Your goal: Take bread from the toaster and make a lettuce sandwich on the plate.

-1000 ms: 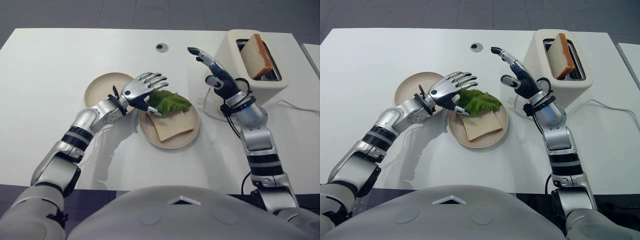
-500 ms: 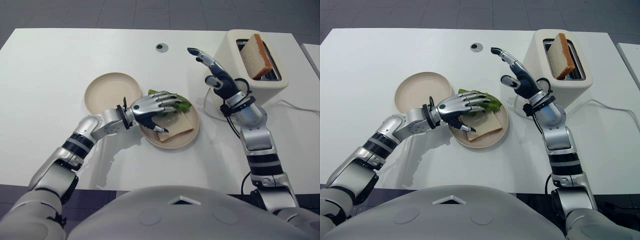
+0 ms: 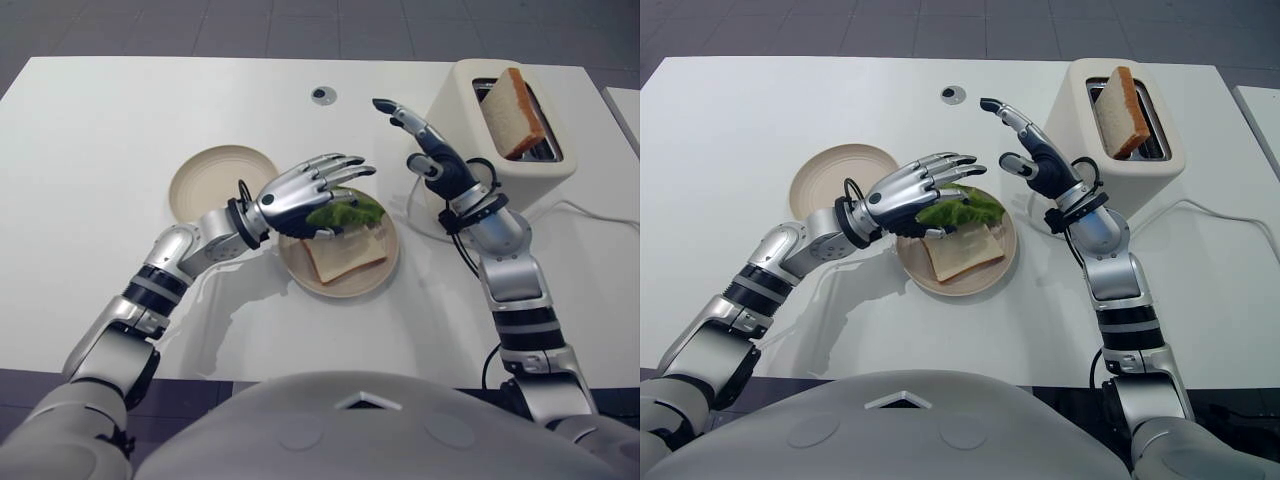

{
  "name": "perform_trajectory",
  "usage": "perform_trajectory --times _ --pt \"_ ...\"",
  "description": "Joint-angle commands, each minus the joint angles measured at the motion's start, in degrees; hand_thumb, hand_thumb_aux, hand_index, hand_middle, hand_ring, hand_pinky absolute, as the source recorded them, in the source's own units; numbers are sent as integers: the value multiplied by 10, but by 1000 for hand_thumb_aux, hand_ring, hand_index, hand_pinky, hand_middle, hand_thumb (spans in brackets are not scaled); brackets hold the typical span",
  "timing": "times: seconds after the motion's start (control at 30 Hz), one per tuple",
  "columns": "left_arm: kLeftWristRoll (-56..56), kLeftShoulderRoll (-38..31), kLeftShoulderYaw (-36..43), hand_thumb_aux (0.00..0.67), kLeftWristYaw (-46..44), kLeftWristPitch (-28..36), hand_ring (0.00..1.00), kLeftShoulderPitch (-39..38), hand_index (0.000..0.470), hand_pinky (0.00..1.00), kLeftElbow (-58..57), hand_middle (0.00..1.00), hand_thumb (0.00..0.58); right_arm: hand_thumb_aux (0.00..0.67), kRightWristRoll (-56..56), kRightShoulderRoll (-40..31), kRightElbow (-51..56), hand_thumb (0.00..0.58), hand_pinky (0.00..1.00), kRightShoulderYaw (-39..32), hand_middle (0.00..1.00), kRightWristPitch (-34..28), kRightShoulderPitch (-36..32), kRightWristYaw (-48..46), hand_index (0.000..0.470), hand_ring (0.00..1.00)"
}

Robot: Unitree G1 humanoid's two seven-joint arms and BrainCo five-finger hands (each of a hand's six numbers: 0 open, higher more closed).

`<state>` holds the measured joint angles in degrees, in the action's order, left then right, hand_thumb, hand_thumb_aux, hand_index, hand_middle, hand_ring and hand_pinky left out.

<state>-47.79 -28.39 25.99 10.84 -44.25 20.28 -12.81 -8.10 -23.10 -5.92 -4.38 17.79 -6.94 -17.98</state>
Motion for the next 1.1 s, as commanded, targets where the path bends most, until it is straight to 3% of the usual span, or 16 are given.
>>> perform_trajectory --times 0.03,0.3,0.33,0.37,0.4,0.47,0.5,0.53,1.1 --pt "-29 3 2 0 15 20 0 16 0 0 -49 0 0 0 -6 2 8 0 0 -6 0 1 0 -2 0 0" --pt "-83 10 35 0 64 43 0 49 0 0 -140 0 0 0 -8 3 11 0 0 -5 0 4 0 -4 0 0" --pt "-87 12 39 118 69 44 0 51 83 0 -147 0 187 0 -8 3 11 0 0 -5 0 3 0 -4 0 0" --pt "-87 14 43 160 73 43 0 54 112 0 -154 0 244 0 -8 3 12 0 0 -5 0 3 0 -4 0 0" --pt "-87 15 46 300 76 41 0 55 210 0 -158 0 403 0 -8 3 12 0 0 -5 0 3 0 -5 0 0" --pt "-86 17 51 444 79 38 0 56 311 0 -162 0 514 0 -8 3 11 0 0 -4 0 2 1 -5 0 0" --pt "-87 17 54 583 80 37 0 58 409 0 -163 0 570 0 -8 2 11 0 0 -4 0 2 1 -6 0 0" --pt "-87 18 56 670 82 36 0 59 470 0 -165 0 580 0 -8 2 11 0 0 -4 0 2 1 -6 0 0" --pt "7 16 42 670 44 -33 0 49 470 0 -130 0 580 0 -10 3 15 0 0 -3 0 3 -6 -5 0 0"
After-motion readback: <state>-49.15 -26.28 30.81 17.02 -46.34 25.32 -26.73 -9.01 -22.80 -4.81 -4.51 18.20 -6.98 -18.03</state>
